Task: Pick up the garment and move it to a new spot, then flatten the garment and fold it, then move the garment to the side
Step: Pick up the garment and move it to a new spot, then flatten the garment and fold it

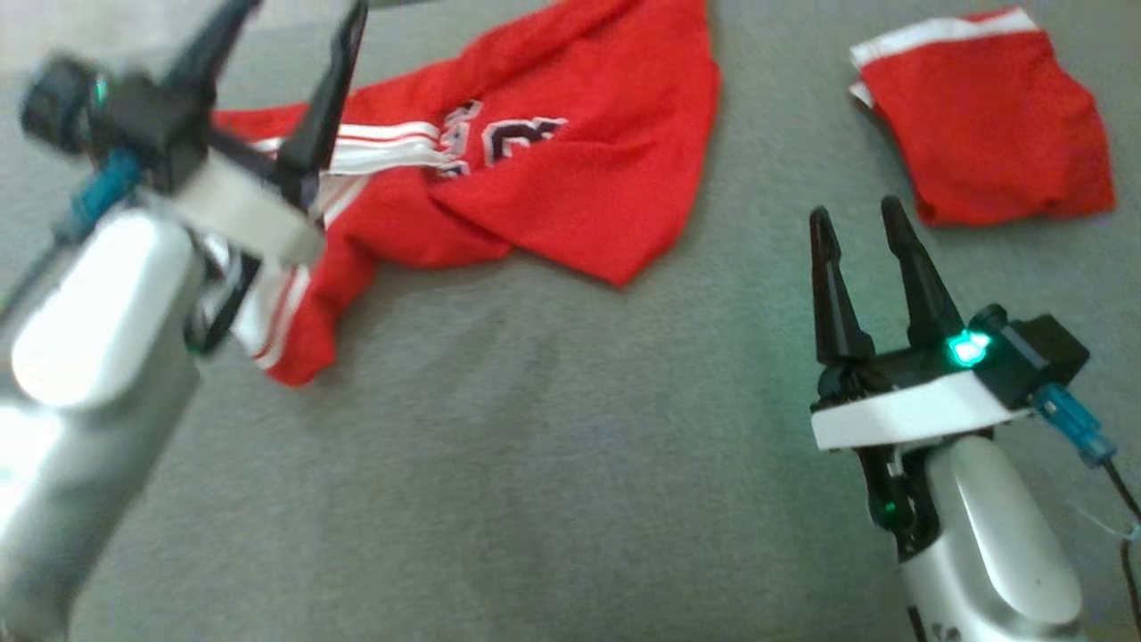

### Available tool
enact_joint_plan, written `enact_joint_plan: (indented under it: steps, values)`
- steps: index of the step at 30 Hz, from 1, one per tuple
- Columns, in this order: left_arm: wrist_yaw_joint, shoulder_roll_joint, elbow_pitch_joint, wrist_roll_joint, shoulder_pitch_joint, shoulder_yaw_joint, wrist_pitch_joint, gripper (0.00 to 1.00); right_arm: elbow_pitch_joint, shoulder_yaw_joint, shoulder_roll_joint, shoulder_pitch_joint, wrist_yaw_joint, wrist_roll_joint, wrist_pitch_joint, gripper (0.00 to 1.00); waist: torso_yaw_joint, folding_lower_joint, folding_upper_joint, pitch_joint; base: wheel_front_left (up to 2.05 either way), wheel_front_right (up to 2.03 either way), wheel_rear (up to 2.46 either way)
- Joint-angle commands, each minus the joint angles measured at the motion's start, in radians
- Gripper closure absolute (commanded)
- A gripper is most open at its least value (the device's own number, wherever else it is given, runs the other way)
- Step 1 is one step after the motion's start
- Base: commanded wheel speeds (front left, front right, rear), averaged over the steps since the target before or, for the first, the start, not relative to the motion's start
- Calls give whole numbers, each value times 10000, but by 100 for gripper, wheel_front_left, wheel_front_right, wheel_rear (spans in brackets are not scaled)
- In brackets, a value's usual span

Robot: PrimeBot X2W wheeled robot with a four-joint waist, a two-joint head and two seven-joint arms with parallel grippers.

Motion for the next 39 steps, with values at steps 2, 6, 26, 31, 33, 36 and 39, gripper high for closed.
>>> enact_joint_plan:
  steps: [2, 6, 26, 31, 33, 36, 39]
  values:
    - [212, 354, -527, -56, 507, 829, -39, 0, -152, 25, -12, 234, -9, -193, -109, 0, 794, 2, -1, -788, 0, 0, 0]
    - [511, 170, -1225, -89, 2428, 1697, -39, 0, 52, -222, -12, 563, -9, -420, -109, 0, 1287, 2, -1, -1261, 0, 0, 0]
    - [58, -1867, -2749, 1388, 6214, 4379, -39, 0, 2876, 289, -12, -452, -9, -2214, 661, 0, 2658, 2, -1, -1198, 0, 0, 0]
    - [-239, -2254, -2531, 1624, 6135, 4543, -39, 0, 4347, 332, -12, -1544, -9, -3070, 1465, 0, 2958, 2, -1, -1004, 0, 0, 0]
    - [-335, -2401, -2446, 1712, 6101, 4594, -39, 0, 4978, 320, -12, -1872, -9, -3477, 1822, 0, 3087, 2, -1, -972, 0, 0, 0]
    - [-452, -2616, -2317, 1818, 6039, 4690, -39, 0, 5814, 321, -12, -2221, -9, -3956, 2264, 0, 3271, 2, -1, -960, 0, 0, 0]
    - [-534, -2777, -2248, 1926, 6056, 4834, -39, 0, 6353, 290, -12, -2471, -9, -4435, 2449, 0, 3323, 2, -1, -974, 0, 0, 0]
